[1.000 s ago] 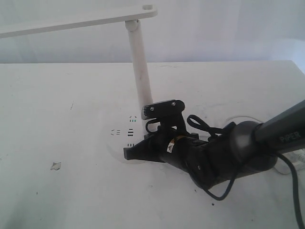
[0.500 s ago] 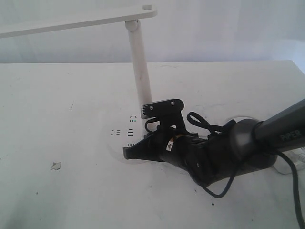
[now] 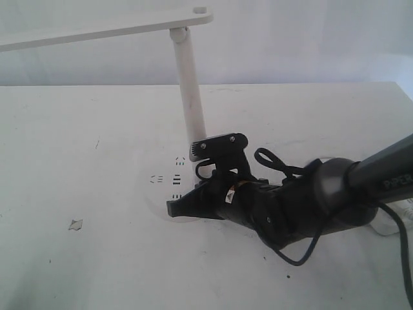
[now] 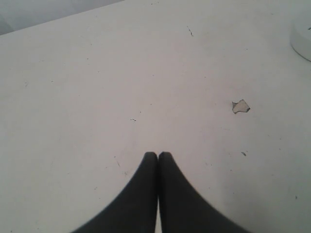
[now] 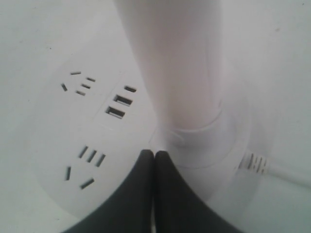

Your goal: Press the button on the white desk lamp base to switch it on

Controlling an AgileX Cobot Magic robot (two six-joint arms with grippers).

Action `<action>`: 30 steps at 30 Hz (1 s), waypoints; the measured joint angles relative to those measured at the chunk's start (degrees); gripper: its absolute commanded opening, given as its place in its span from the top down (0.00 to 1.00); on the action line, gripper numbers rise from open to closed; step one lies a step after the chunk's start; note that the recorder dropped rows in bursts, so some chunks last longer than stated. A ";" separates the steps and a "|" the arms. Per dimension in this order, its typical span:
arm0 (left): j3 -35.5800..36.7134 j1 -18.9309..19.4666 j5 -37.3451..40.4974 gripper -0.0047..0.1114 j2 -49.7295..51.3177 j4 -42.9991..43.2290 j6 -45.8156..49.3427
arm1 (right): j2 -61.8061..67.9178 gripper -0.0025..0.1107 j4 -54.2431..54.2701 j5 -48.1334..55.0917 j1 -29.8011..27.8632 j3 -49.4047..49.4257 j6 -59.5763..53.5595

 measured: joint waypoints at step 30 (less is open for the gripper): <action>0.00 0.00 0.00 0.96 0.00 0.00 0.00 | -1.45 0.98 -2.11 5.01 -0.11 -0.84 -4.63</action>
